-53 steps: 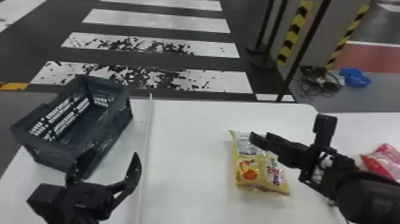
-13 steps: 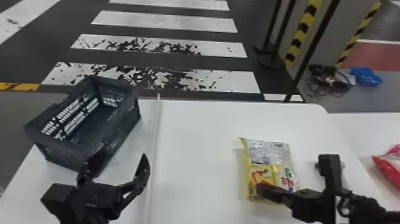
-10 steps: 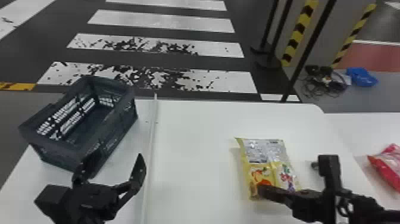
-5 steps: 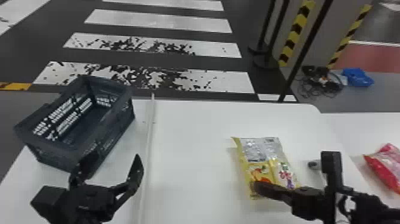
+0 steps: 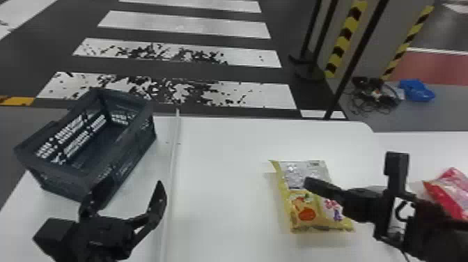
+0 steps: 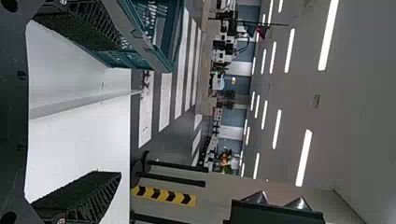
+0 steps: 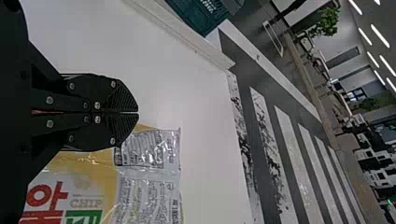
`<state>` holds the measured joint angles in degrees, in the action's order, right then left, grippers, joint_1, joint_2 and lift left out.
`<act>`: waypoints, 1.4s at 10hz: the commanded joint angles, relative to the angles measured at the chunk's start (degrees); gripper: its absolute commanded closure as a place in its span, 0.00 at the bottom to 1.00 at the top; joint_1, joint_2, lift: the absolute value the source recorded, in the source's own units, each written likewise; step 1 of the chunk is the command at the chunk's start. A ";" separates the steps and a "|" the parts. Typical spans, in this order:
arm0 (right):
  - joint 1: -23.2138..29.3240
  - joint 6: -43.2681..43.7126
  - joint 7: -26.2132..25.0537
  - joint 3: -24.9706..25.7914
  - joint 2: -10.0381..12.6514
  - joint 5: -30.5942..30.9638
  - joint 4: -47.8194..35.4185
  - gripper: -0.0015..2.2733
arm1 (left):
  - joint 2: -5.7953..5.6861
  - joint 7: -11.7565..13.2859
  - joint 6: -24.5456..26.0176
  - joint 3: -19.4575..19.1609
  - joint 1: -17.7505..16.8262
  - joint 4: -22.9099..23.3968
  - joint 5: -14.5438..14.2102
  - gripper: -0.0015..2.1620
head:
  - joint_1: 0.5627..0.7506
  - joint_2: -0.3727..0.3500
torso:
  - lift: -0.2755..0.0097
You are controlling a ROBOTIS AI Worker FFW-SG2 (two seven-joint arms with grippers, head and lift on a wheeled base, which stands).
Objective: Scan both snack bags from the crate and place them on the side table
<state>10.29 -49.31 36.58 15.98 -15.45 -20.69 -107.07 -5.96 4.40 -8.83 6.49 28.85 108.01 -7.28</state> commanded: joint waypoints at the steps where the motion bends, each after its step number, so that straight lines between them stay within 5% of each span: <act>1: -1.33 4.88 -0.46 0.37 0.16 1.00 3.10 1.00 | -0.01 0.00 0.00 -0.16 0.15 0.00 -0.01 0.02 | 0.70 0.32 | 0.63; 3: -2.12 9.10 -2.74 4.85 0.25 1.62 5.82 0.99 | 0.07 0.00 0.00 -0.34 0.15 -0.17 -0.10 0.02 | 0.70 0.29 | 0.63; 5: -1.33 9.10 -2.65 11.09 0.25 1.27 5.03 0.81 | 0.07 0.00 0.00 -0.25 -0.02 -0.44 -0.10 0.02 | 0.70 0.20 | 0.63; 8: 1.40 8.57 -1.51 17.33 0.25 1.70 2.66 0.17 | 0.16 -0.09 0.00 -0.16 -0.29 -1.14 -0.10 0.02 | 0.70 0.08 | 0.63; 9: 2.54 7.51 -1.42 18.04 0.25 3.11 1.69 0.05 | 0.16 -0.09 0.00 -0.16 -0.29 -1.23 -0.10 0.02 | 0.70 0.05 | 0.63; 14: 5.35 -0.04 1.12 18.12 0.16 12.87 -0.51 0.03 | 0.07 -0.09 -1.93 -0.43 -0.73 -3.78 -1.16 0.02 | 0.70 0.03 | 0.63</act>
<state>15.53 -49.04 37.71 34.04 -15.22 -9.10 -107.57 -5.83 4.30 -10.40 6.06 28.17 104.65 -8.24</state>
